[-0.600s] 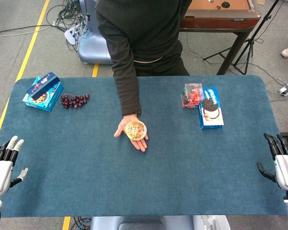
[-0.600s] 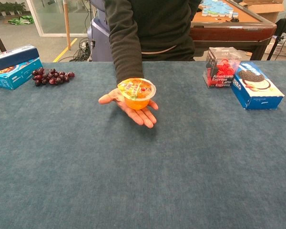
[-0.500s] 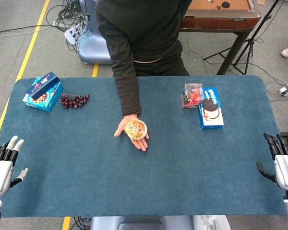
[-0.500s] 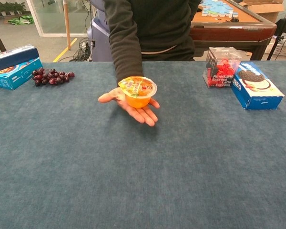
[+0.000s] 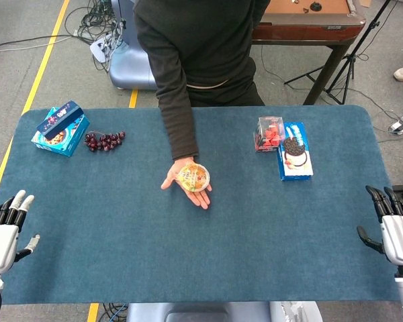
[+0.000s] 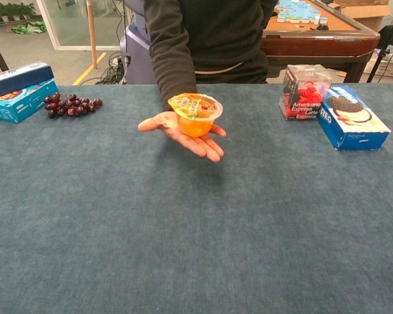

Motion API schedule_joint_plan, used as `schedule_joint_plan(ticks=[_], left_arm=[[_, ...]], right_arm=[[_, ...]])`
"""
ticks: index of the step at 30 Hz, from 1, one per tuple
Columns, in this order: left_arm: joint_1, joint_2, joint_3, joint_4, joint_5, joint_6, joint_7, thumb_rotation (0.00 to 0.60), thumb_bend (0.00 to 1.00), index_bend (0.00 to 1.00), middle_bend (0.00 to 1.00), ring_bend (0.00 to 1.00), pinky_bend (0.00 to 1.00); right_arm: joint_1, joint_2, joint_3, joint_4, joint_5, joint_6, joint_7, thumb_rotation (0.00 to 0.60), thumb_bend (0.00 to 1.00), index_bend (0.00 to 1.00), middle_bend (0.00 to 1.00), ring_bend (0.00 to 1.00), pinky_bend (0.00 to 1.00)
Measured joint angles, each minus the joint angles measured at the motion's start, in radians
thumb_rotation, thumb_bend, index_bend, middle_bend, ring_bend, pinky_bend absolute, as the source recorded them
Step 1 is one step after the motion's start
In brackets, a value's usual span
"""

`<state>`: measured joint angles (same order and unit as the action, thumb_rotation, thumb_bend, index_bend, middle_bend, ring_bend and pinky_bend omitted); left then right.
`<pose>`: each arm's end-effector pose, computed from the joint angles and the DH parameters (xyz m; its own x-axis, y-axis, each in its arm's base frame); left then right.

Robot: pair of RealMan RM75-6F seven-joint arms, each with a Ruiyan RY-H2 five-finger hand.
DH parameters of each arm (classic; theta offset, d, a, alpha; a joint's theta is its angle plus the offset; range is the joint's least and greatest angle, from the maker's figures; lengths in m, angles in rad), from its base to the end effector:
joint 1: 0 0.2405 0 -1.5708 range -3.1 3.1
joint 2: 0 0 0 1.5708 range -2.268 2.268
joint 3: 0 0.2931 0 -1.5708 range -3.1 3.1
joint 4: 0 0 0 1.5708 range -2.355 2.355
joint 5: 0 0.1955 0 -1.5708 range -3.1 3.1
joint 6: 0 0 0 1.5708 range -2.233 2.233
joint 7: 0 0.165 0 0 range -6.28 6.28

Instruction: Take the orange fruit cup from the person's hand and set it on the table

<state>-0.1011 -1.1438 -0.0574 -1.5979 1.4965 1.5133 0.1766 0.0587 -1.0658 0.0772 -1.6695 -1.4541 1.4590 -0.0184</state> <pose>-0.3343 0.2106 0.1867 0.5396 -0.0420 0.8409 0.8412 -0.0135 -0.5405 -0.3411 -0.1993 0.2049 0.4018 -0.0127 0.9157 -0.9141 0.0544 0.4018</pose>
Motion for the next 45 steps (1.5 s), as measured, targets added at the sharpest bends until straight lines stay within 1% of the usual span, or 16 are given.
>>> schedule_joint_plan(ticks=[5,12,16,21,24,30,33,37,40,45], left_arm=[[0.002,0.002,0.000,-0.001,-0.001,0.002,-0.002,0.600,0.30,0.00,0.00,0.03,0.10],[0.004,0.002,0.001,-0.002,0.002,0.006,-0.004,0.600,0.30,0.00,0.00,0.03,0.10],[0.005,0.003,0.002,-0.003,0.005,0.008,-0.003,0.600,0.30,0.00,0.00,0.03,0.10],[0.010,0.005,0.003,-0.005,0.005,0.015,-0.002,0.600,0.30,0.00,0.00,0.03,0.10],[0.014,0.004,0.005,-0.004,0.005,0.018,-0.002,0.600,0.30,0.00,0.00,0.03,0.10],[0.021,0.004,0.006,0.001,-0.002,0.022,-0.005,0.600,0.30,0.00,0.00,0.03,0.10],[0.025,0.006,0.007,0.004,-0.008,0.022,-0.008,0.600,0.30,0.00,0.00,0.03,0.10],[0.028,0.007,0.007,0.002,-0.007,0.026,-0.008,0.600,0.30,0.00,0.00,0.03,0.10],[0.029,0.008,0.007,0.001,-0.006,0.028,-0.007,0.600,0.30,0.00,0.00,0.03,0.10],[0.032,0.010,0.006,0.000,-0.004,0.032,-0.007,0.600,0.30,0.00,0.00,0.03,0.10]], right_arm=[[0.032,0.007,0.002,-0.016,-0.031,-0.026,-0.017,0.600,0.29,0.00,0.12,0.00,0.13],[0.111,0.019,0.021,-0.063,-0.075,-0.093,-0.042,0.600,0.29,0.00,0.12,0.00,0.13],[0.175,0.021,0.041,-0.095,-0.083,-0.163,-0.061,0.600,0.28,0.00,0.12,0.00,0.13],[0.280,0.012,0.074,-0.135,-0.072,-0.284,-0.093,0.600,0.28,0.00,0.12,0.00,0.13],[0.348,-0.010,0.098,-0.144,-0.048,-0.359,-0.110,0.600,0.28,0.00,0.12,0.00,0.13],[0.490,-0.096,0.150,-0.130,0.052,-0.500,-0.150,0.600,0.27,0.00,0.12,0.00,0.13],[0.556,-0.146,0.172,-0.109,0.107,-0.557,-0.179,0.600,0.24,0.00,0.12,0.00,0.13],[0.641,-0.206,0.198,-0.066,0.184,-0.627,-0.206,0.600,0.16,0.00,0.11,0.00,0.13],[0.699,-0.256,0.214,-0.023,0.231,-0.665,-0.218,0.600,0.13,0.00,0.10,0.00,0.13],[0.784,-0.333,0.228,0.058,0.284,-0.711,-0.238,0.600,0.11,0.00,0.10,0.00,0.13]])
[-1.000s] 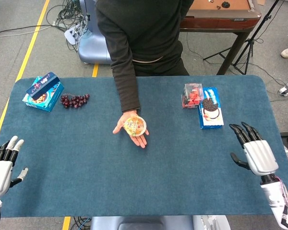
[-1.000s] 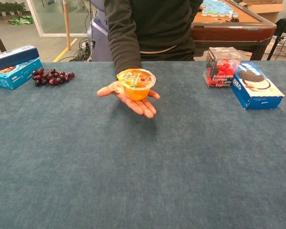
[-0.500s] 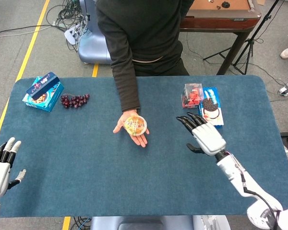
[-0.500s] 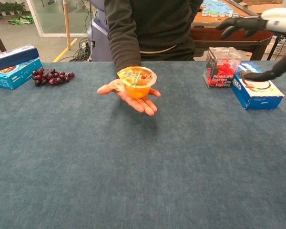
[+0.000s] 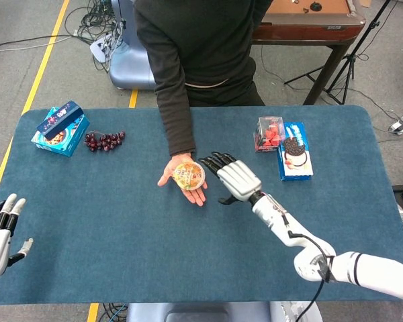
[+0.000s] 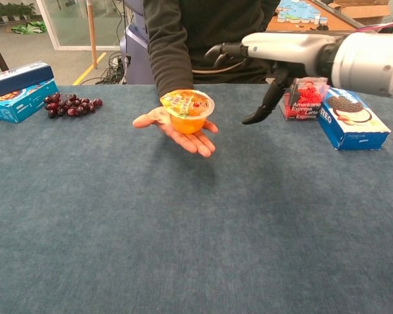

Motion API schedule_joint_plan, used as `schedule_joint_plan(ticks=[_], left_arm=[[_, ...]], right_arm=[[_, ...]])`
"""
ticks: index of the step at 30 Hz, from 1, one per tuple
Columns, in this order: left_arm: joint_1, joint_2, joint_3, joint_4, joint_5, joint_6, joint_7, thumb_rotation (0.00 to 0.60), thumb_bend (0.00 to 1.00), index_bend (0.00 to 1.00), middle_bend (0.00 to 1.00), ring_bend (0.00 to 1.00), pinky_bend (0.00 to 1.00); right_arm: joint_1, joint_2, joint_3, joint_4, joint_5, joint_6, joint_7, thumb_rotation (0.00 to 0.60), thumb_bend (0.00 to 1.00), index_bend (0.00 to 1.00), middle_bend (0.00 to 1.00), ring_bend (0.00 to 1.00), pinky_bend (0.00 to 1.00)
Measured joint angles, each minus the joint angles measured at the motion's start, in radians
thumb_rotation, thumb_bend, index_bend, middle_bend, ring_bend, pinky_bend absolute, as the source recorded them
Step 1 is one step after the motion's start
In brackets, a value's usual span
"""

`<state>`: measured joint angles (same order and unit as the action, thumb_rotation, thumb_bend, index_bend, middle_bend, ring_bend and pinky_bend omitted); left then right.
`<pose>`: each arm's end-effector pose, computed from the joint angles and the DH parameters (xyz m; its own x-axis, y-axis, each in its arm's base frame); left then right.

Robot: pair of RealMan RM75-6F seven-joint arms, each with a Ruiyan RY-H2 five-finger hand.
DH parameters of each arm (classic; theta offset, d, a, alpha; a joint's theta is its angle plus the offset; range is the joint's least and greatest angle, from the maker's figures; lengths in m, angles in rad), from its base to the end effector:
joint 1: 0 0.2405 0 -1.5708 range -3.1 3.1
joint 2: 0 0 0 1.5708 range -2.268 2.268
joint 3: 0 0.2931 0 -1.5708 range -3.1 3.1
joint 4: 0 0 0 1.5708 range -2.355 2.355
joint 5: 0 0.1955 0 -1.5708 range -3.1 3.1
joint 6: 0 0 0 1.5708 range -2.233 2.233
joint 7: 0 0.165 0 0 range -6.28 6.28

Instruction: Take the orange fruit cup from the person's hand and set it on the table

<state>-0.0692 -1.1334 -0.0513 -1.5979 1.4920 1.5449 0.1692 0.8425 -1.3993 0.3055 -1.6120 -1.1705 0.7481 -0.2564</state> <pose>-0.3405 0.1985 0.1945 0.5433 -0.0498 0.8381 0.8395 0.0224 -0.5429 -0.0983 -0.4020 0.0276 0.4388 -0.2889 0.8509 -0.8048 -0.5476 0.2292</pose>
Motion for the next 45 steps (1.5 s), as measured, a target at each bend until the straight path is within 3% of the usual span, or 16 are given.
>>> schedule_joint_plan(ticks=[20,23,26,30,34,38,45], left_arm=[[0.017,0.007,0.003,-0.004,-0.004,0.012,0.001,0.600,0.30,0.00,0.00,0.03,0.10],[0.022,0.005,0.004,-0.004,-0.006,0.016,0.000,0.600,0.30,0.00,0.00,0.03,0.10],[0.028,0.005,0.004,-0.001,-0.010,0.021,-0.004,0.600,0.30,0.00,0.00,0.03,0.10],[0.033,0.007,0.005,0.002,-0.010,0.026,-0.008,0.600,0.30,0.00,0.00,0.03,0.10],[0.034,0.006,0.005,0.003,-0.008,0.027,-0.010,0.600,0.30,0.00,0.00,0.03,0.10],[0.033,0.003,0.005,0.007,-0.008,0.021,-0.012,0.600,0.30,0.00,0.00,0.03,0.10],[0.030,0.003,0.000,0.010,-0.006,0.019,-0.016,0.600,0.30,0.00,0.00,0.03,0.10]], right_arm=[[0.218,-0.216,0.016,0.283,0.151,-0.102,0.002,0.600,0.12,0.00,0.10,0.00,0.13],[0.241,-0.239,0.018,0.322,0.163,-0.118,0.020,0.600,0.17,0.00,0.12,0.00,0.13],[0.256,-0.258,0.014,0.353,0.165,-0.118,0.025,0.600,0.27,0.04,0.17,0.05,0.23],[0.262,-0.277,0.008,0.376,0.154,-0.094,0.029,0.600,0.39,0.21,0.25,0.17,0.45],[0.260,-0.286,0.004,0.386,0.130,-0.058,0.046,0.600,0.46,0.32,0.31,0.25,0.60],[0.252,-0.282,0.001,0.381,0.112,-0.033,0.059,0.600,0.47,0.39,0.35,0.29,0.64],[0.215,-0.220,-0.006,0.304,0.064,0.017,0.089,0.600,0.48,0.40,0.37,0.30,0.64]])
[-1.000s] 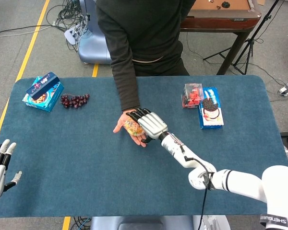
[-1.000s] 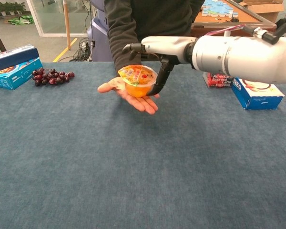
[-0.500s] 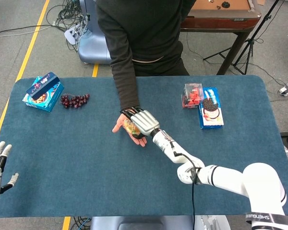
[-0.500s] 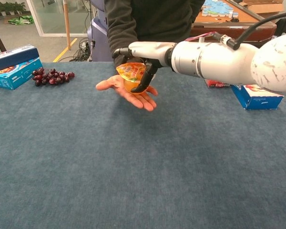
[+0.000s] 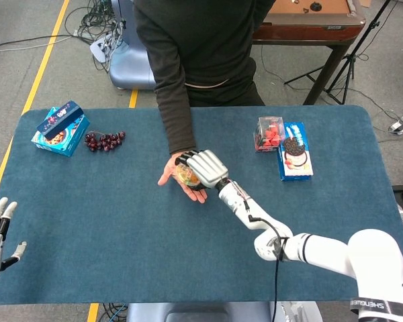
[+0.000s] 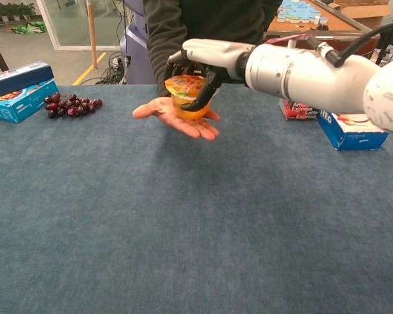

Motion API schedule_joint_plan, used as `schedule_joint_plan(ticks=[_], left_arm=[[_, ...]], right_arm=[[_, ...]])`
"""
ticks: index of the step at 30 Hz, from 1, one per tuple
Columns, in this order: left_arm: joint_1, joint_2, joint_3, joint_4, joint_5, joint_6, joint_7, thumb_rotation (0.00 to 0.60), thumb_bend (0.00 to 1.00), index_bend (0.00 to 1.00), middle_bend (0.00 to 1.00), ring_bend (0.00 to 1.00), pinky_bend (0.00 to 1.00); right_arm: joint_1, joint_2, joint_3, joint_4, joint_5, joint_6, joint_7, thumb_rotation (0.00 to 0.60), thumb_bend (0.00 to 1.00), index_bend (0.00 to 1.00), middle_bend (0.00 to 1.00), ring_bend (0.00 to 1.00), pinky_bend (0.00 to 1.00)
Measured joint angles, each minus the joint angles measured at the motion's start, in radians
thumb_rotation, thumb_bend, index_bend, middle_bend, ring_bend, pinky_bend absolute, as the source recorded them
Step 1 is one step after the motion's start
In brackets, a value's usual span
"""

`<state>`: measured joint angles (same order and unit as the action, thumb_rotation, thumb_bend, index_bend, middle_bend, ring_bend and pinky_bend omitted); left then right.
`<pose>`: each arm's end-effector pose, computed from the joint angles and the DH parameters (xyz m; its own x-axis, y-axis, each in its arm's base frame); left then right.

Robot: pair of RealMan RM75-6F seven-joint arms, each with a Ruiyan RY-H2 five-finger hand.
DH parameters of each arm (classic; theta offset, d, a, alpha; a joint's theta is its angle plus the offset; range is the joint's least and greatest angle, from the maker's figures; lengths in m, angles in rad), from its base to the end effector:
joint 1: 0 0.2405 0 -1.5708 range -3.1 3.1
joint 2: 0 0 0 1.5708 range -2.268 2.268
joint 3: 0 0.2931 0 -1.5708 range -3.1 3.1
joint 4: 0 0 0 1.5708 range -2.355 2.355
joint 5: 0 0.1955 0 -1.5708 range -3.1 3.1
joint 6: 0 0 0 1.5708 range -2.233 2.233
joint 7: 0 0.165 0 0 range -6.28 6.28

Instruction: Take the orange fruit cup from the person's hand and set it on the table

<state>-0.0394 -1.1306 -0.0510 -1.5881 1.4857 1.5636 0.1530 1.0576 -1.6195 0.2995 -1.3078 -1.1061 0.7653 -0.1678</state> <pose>-0.3478 0.1881 0.1996 0.5418 -0.0519 0.8389 0.8403 0.0566 -0.5392 -0.0425 -0.4487 -0.0272 0.3964 -0.2566 0.8815 -0.8033 -0.5618 0.1977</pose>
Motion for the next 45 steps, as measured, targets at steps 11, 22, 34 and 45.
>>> schedule_joint_plan(ticks=[11,22,34,45], left_arm=[[-0.001,-0.001,0.000,0.000,0.005,-0.001,-0.002,0.600,0.30,0.00,0.00,0.03,0.10],[-0.010,-0.008,-0.003,0.004,0.008,-0.011,0.001,0.600,0.30,0.00,0.00,0.03,0.10],[-0.014,-0.005,-0.003,0.000,0.012,-0.015,0.007,0.600,0.30,0.00,0.00,0.03,0.10],[-0.010,-0.009,-0.002,0.011,0.006,-0.015,0.000,0.600,0.30,0.00,0.00,0.03,0.10]], right_arm=[[-0.149,0.234,-0.053,-0.200,-0.077,0.134,0.013,0.600,0.47,0.40,0.37,0.30,0.64],[-0.265,0.315,-0.145,-0.205,-0.089,0.162,0.038,0.600,0.48,0.40,0.37,0.30,0.64],[-0.273,0.177,-0.175,0.003,-0.118,0.096,0.132,0.600,0.48,0.40,0.36,0.31,0.62],[-0.262,0.037,-0.180,0.214,-0.143,0.029,0.222,0.600,0.46,0.31,0.27,0.20,0.43]])
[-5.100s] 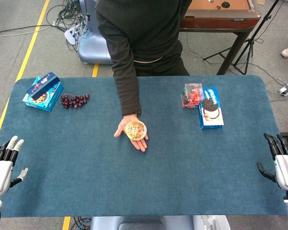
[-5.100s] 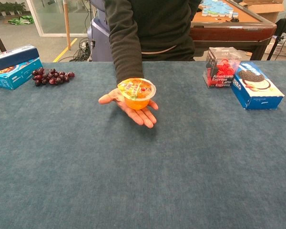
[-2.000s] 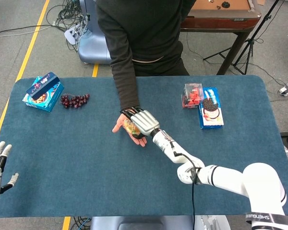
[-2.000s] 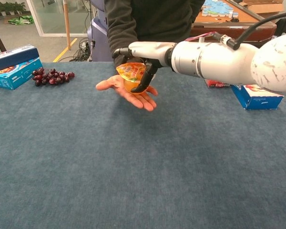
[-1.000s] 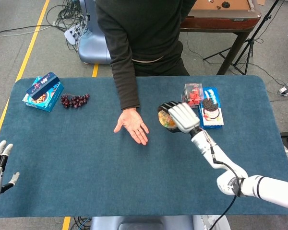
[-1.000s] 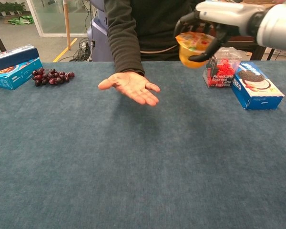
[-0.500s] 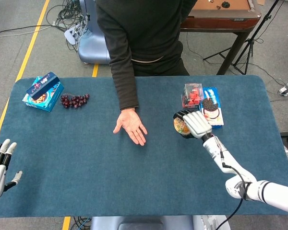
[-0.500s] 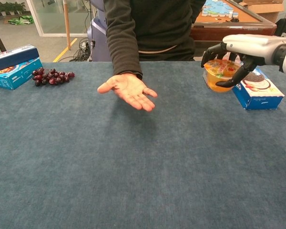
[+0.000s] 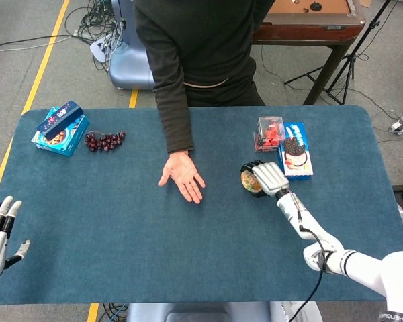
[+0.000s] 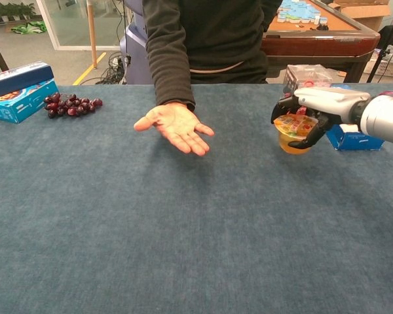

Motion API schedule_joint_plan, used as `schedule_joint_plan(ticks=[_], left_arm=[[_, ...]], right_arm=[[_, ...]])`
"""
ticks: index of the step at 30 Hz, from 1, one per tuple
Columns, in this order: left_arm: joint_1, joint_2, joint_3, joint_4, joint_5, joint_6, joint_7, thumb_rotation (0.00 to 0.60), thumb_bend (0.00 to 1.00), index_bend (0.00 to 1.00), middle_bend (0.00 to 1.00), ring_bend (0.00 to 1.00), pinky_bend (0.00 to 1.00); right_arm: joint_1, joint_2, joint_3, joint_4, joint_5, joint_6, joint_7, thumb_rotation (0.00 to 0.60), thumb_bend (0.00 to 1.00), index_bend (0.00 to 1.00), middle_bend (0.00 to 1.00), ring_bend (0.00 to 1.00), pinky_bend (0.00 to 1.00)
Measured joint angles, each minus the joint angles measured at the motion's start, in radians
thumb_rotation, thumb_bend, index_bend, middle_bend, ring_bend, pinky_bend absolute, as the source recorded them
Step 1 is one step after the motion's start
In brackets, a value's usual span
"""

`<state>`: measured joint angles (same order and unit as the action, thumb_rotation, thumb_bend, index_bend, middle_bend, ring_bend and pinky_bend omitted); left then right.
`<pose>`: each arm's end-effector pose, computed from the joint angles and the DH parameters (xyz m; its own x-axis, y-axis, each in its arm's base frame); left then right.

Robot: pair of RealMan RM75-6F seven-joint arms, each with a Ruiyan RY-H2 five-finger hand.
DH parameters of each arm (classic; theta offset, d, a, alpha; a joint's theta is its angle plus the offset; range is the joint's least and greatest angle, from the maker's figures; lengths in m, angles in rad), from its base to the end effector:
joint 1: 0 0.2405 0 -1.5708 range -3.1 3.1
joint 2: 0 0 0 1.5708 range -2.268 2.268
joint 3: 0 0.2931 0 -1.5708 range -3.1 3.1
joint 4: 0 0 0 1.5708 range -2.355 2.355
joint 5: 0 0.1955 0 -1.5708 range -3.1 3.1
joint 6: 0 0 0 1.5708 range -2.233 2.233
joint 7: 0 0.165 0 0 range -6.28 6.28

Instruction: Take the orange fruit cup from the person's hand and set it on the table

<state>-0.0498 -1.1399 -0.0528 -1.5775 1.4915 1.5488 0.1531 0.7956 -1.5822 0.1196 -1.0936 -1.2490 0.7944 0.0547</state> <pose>-0.3473 0.1923 0.1950 0.5422 -0.0455 0.8390 0.8402 0.0408 -0.5408 -0.2250 -0.4323 -0.0089 0.4464 -0.3322 0.8309 -0.8800 -0.3313 0.3403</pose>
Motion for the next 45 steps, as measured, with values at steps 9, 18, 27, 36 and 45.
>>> schedule_joint_plan(ticks=[9,18,27,36,45], left_arm=[[-0.001,-0.007,0.000,0.012,-0.003,-0.004,-0.008,0.600,0.30,0.00,0.00,0.03,0.10],[-0.001,-0.007,-0.002,0.016,-0.005,-0.003,-0.013,0.600,0.30,0.00,0.00,0.03,0.10],[-0.006,-0.008,-0.007,0.023,-0.010,-0.010,-0.020,0.600,0.30,0.00,0.00,0.03,0.10],[-0.022,-0.020,-0.013,0.038,-0.014,-0.030,-0.029,0.600,0.30,0.00,0.00,0.03,0.10],[-0.035,-0.025,-0.015,0.033,-0.005,-0.036,-0.028,0.600,0.30,0.00,0.00,0.03,0.10]], right_arm=[[0.007,-0.019,-0.003,0.023,0.004,-0.057,-0.015,0.600,0.28,0.00,0.02,0.00,0.13],[-0.034,0.052,0.005,-0.081,-0.023,0.046,-0.035,0.600,0.25,0.00,0.00,0.00,0.09],[-0.165,0.234,0.003,-0.305,-0.033,0.253,-0.112,0.600,0.25,0.00,0.09,0.00,0.09],[-0.359,0.418,-0.029,-0.509,-0.015,0.477,-0.209,0.600,0.25,0.00,0.13,0.00,0.10],[-0.514,0.472,-0.074,-0.575,-0.020,0.620,-0.218,0.600,0.25,0.00,0.14,0.00,0.10]])
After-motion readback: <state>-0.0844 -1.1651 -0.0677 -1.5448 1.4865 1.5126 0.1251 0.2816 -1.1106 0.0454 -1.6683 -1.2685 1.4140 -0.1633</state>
